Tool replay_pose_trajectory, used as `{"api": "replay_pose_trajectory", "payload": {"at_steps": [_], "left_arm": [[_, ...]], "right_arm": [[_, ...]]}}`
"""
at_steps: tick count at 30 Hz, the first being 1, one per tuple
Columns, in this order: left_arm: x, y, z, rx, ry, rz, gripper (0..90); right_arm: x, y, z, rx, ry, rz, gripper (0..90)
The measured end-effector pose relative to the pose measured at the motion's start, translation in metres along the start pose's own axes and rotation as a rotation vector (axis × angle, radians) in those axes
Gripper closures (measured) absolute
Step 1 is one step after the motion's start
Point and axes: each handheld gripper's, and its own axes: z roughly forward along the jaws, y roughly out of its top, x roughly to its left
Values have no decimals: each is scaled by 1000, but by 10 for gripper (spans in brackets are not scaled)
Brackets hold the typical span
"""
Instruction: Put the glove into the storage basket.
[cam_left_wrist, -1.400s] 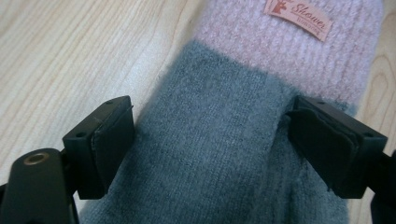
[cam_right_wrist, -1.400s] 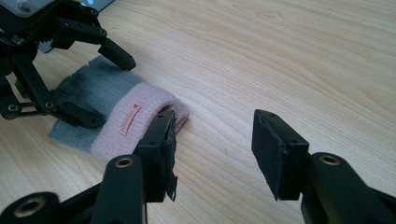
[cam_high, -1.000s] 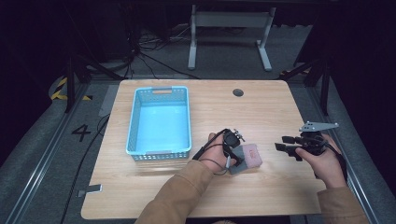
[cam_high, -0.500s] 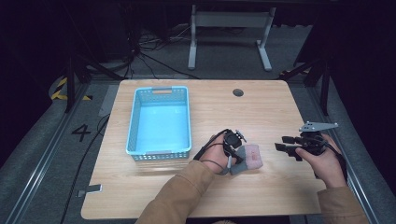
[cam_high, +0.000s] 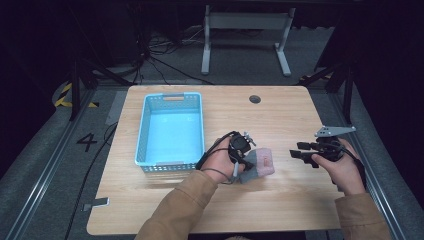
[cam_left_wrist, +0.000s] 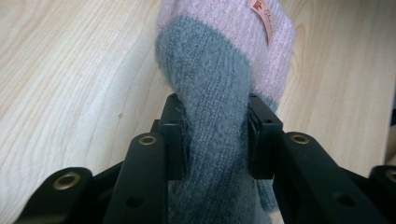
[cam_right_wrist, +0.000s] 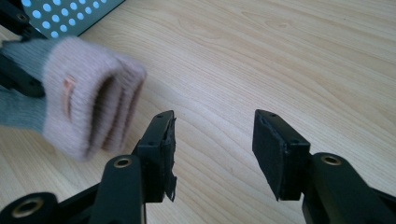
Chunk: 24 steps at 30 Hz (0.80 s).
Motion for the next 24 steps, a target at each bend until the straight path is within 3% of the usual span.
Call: {"api": "replay_pose_trajectory", "payload": {"at_steps": [9, 17, 22, 24], "left_arm": [[13, -9, -34, -14, 32, -38, 659], [21, -15, -68, -69, 53, -63, 659], [24, -16, -80, -67, 73, -58, 659], [26, -16, -87, -52, 91, -30, 658]], "right_arm": [[0, 9, 12, 10, 13, -27, 492], [1, 12, 15, 14, 18, -36, 488], [2, 9, 15, 17, 17, -33, 486], [2, 9, 14, 16, 13, -28, 485]]}}
